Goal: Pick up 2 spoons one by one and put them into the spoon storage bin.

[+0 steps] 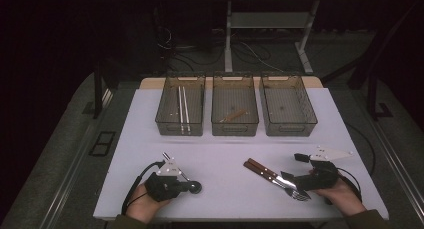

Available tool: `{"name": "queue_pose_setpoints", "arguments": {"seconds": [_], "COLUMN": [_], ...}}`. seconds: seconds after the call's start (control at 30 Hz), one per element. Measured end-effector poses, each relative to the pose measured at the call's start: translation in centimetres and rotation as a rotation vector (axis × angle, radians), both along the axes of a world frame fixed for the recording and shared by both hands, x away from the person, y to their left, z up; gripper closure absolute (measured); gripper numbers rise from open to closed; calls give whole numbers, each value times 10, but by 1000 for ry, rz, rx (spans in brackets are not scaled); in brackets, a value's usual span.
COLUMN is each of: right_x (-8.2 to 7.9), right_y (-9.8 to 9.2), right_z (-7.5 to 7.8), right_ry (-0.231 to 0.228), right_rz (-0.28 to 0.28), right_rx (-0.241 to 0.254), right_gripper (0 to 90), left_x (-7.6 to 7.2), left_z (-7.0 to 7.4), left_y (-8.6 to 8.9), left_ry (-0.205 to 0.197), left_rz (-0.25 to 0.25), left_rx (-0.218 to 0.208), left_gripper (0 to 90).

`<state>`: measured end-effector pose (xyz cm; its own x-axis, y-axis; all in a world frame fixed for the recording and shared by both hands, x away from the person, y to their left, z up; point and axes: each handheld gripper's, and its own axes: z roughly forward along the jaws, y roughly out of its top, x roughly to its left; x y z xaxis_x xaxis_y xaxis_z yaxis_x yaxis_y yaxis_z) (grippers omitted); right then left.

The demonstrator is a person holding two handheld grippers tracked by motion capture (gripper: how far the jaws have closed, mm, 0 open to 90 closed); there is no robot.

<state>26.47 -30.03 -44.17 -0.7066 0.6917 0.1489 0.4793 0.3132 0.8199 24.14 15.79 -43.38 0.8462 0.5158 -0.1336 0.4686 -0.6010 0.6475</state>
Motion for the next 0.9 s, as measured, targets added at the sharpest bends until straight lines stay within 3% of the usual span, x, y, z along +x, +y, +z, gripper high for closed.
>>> {"name": "queue_pose_setpoints", "arguments": {"seconds": [0.33, 0.9], "right_x": [0, 0], "right_y": [1, 1], "right_z": [0, -1], "right_ry": [1, 4], "right_rz": [-1, -1], "right_rx": [-1, -3], "right_gripper": [120, 120], "left_x": [-9, 13], "left_z": [-4, -5], "left_y": [-9, -24], "left_ry": [29, 10], "left_rz": [-95, -110], "left_rx": [15, 27], "left_gripper": [891, 891]}}
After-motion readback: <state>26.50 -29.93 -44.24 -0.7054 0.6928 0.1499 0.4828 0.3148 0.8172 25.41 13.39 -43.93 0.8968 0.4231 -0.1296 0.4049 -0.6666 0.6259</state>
